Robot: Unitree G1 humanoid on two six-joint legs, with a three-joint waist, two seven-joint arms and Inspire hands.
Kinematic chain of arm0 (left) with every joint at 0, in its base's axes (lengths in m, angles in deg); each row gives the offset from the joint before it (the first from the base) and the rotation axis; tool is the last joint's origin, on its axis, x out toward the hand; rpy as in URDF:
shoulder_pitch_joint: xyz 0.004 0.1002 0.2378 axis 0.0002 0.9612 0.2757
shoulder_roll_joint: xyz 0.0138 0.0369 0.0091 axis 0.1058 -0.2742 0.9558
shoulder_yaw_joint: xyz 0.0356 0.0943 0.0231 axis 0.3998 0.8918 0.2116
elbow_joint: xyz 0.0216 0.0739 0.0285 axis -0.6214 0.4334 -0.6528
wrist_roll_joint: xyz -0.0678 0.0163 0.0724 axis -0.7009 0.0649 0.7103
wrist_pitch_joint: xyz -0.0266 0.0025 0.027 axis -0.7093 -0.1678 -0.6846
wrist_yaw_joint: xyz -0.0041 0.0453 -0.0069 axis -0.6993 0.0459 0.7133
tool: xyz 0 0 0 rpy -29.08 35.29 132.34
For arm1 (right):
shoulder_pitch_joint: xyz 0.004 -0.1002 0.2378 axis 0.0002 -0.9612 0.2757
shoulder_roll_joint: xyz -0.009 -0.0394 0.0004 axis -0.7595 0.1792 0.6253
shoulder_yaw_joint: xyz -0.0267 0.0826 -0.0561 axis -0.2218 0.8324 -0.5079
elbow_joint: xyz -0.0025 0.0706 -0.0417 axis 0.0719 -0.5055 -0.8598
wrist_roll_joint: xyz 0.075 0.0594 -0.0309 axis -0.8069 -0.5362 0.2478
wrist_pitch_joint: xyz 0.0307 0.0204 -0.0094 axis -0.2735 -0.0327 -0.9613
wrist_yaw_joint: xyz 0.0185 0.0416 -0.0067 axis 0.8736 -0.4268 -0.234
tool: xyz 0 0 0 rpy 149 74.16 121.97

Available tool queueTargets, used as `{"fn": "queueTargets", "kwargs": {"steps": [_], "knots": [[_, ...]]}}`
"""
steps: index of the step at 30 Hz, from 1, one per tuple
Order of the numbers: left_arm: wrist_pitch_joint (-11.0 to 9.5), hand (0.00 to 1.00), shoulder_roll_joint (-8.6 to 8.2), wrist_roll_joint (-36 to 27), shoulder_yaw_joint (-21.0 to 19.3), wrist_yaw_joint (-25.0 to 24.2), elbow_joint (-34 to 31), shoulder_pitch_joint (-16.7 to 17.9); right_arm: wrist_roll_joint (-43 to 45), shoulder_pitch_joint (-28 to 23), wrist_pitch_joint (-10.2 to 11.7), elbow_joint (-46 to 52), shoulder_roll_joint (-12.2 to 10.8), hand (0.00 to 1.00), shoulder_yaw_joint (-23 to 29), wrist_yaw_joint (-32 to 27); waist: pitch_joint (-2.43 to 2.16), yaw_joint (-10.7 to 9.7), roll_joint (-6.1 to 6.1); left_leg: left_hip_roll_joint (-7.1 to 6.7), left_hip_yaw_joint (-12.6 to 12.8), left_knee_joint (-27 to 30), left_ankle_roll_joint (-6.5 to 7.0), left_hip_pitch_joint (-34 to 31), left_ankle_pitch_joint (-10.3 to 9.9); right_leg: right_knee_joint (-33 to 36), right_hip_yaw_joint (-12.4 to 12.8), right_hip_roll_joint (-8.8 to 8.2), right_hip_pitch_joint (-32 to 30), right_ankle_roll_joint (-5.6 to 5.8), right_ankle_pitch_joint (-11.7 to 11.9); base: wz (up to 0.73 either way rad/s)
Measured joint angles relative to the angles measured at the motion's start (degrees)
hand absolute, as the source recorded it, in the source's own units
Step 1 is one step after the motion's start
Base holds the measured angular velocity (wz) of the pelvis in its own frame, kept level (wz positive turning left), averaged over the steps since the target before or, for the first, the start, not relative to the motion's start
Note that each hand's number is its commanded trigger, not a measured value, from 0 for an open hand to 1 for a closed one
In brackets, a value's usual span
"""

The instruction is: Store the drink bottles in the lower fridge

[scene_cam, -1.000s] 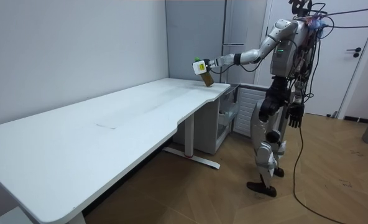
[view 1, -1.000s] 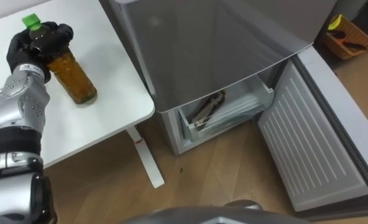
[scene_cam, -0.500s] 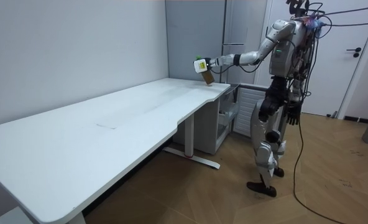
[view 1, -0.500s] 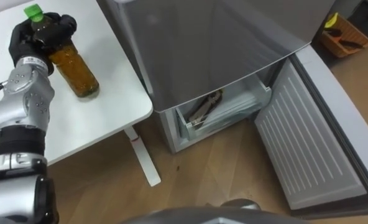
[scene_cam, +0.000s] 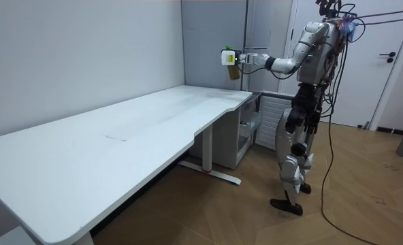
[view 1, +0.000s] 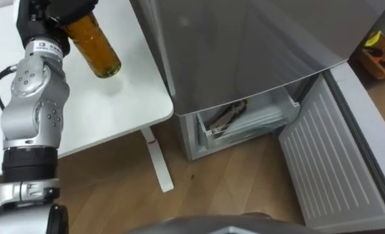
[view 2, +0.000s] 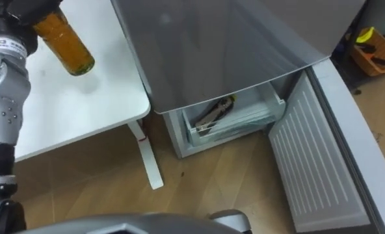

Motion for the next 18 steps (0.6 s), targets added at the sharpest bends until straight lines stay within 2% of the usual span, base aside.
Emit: {"fn": "queueTargets", "kwargs": {"steps": [3,5,8,11,13,18], "knots": [[0.38,1.00,-0.24,0.57,0.00,0.00,-1.52,0.62,0.30,0.39,-0.77,-0.04,0.03,0.00,-0.75,-0.11,0.00,0.77,0.02,-0.12,-0.39,0.07,-0.13,-0.60,0.26,-1.11,-0.59,-0.03,0.02,-0.34,-0.11,0.09],[0.89,1.00,-1.02,0.81,-0.06,0.02,-2.92,0.88,0.82,0.38,-1.21,-0.03,-0.07,0.00,-1.61,-0.16,-0.08,1.41,-0.05,-0.25,-1.09,0.06,-0.17,-1.53,0.47,-1.30,-1.11,-0.04,0.01,-0.39,-0.08,0.19],[2.36,1.00,-1.97,3.24,-0.04,-0.79,-10.82,4.27,1.02,0.47,-1.81,0.37,-0.24,0.00,-2.01,-0.17,-0.18,1.82,-0.27,-0.61,-2.38,0.10,-0.13,-2.43,0.73,-1.36,-2.37,-0.31,-0.76,-0.44,-0.05,0.20],[2.40,1.00,-2.00,3.29,-0.01,-2.57,-17.10,7.38,0.85,0.49,-1.67,0.26,-0.50,0.00,-2.03,-0.43,-0.22,3.14,-0.61,-0.74,-3.28,-0.09,-0.12,-2.27,0.74,-1.32,-3.31,-0.47,-0.57,-0.43,-0.05,0.13],[2.40,1.00,-1.99,3.30,0.01,-3.13,-18.81,7.56,0.70,0.59,-1.56,0.11,-0.76,0.00,-2.08,-0.52,-0.03,3.74,-0.98,-0.85,-4.09,-0.10,-0.12,-2.10,0.73,-1.35,-4.34,-0.52,0.05,-0.42,-0.05,0.22],[2.41,1.00,-2.00,3.18,-0.04,-4.97,-21.79,8.28,0.99,0.38,-1.91,-0.22,-0.80,0.00,-2.32,-0.56,-0.05,6.26,-1.08,-1.04,-5.35,0.17,-0.12,-3.06,0.74,-1.37,-6.08,-0.63,0.13,-0.42,-0.05,0.15]]}}
